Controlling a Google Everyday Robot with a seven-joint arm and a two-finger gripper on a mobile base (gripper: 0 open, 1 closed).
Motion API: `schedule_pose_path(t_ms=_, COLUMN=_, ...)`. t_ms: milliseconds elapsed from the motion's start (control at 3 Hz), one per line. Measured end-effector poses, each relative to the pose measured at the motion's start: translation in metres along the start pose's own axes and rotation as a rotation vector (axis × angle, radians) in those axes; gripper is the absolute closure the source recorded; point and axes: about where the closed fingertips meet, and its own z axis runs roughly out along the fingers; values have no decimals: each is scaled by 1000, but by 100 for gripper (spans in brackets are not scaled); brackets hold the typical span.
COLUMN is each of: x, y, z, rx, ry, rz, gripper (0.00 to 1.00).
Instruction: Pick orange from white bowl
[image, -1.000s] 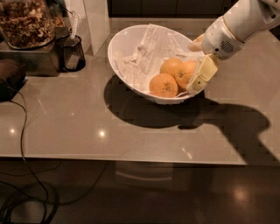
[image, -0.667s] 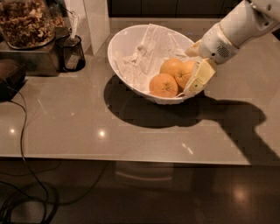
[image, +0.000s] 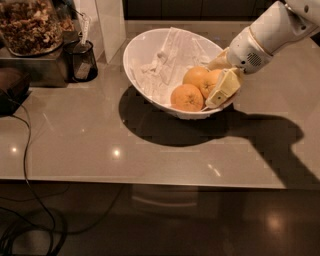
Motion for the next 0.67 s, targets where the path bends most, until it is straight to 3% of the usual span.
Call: schedule_pose_path(t_ms=667, x=0, y=0, z=0, rx=0, ry=0, rz=0, gripper=65)
